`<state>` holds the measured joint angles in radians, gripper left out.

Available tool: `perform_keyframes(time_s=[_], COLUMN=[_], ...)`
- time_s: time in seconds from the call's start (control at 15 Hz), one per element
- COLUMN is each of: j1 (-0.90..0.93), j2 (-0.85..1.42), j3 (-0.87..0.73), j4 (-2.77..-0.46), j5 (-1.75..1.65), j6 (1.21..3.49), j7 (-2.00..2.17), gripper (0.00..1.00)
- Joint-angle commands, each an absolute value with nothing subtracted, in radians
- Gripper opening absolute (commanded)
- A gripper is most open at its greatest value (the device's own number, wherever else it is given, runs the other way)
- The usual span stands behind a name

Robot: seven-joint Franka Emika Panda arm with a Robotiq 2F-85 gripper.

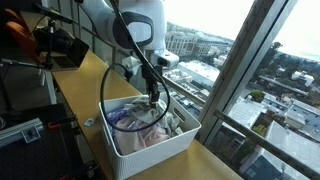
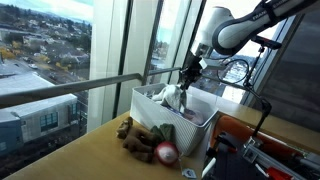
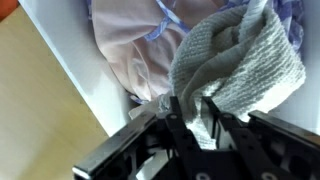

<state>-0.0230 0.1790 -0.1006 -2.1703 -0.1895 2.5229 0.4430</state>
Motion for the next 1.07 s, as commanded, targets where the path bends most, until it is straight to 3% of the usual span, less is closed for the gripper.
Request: perform_keyframes(time_s=[0.0, 0.33, 0.4, 1.0], j1=[-0.005, 0.086, 0.105, 0.203], j2=[0.102, 0.014, 0.012, 0.08], j3=[-0.098, -0.004, 0.022, 0.138], j4=[-2.176, -2.237, -2.25, -2.331], j5=[-0.177, -0.241, -0.255, -0.31], j6=[2.506, 2.532, 2.538, 2.559], j7=[0.452, 0.534, 0.561, 0.695], gripper=[0.61, 0.97, 1.0, 1.0])
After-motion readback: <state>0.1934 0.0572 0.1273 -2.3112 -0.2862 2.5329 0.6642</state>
